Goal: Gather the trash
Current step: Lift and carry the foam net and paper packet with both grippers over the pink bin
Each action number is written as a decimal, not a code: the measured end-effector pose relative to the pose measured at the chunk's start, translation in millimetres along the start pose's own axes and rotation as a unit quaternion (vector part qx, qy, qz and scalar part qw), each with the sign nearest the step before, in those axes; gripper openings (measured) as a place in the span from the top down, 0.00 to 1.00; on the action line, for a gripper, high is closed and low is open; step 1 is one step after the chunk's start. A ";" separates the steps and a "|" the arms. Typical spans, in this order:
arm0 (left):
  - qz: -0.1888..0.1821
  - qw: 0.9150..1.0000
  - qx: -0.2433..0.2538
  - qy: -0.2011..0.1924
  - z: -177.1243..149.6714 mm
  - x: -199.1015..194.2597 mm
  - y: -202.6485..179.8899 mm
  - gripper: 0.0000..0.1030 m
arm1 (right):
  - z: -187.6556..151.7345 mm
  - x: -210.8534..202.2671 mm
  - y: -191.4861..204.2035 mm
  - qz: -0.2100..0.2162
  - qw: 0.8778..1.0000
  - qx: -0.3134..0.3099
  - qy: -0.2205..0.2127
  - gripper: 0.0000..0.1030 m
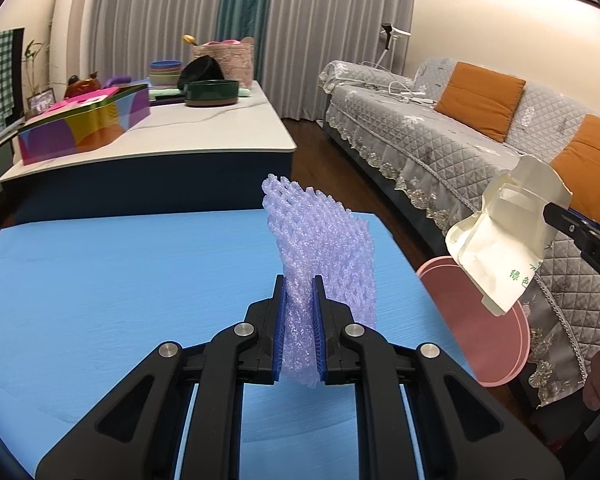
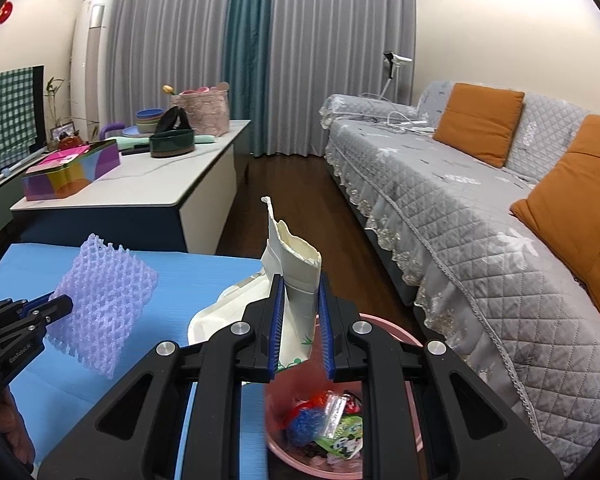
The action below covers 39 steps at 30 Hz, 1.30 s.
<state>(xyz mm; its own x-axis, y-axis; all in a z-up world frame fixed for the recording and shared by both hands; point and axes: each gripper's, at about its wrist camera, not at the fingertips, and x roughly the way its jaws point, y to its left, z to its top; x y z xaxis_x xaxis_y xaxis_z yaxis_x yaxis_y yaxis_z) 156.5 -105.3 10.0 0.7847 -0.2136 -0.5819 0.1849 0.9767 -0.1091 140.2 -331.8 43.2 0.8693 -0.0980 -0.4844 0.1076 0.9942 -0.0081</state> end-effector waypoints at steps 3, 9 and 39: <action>-0.007 1.000 0.006 0.000 1.3 2.8 -10.4 0.88 | -3.5 1.0 -9.8 -0.010 1.000 0.002 0.002 0.83; -0.022 1.000 0.015 0.000 3.4 8.5 -29.9 0.88 | -8.8 2.4 -29.3 -0.027 1.000 0.012 0.005 0.83; -0.082 0.994 0.070 0.036 -1.2 73.7 -136.6 0.88 | -43.7 26.6 -112.0 -0.099 0.993 0.047 0.047 0.83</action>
<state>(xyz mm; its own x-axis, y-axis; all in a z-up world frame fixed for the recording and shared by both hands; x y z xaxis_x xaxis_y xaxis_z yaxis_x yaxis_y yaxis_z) 188.3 -254.4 -18.9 0.6935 -0.3622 -0.6228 0.3906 0.9154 -0.0974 130.2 -443.8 -7.0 0.7787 -0.2820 -0.5604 0.3203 0.9468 -0.0313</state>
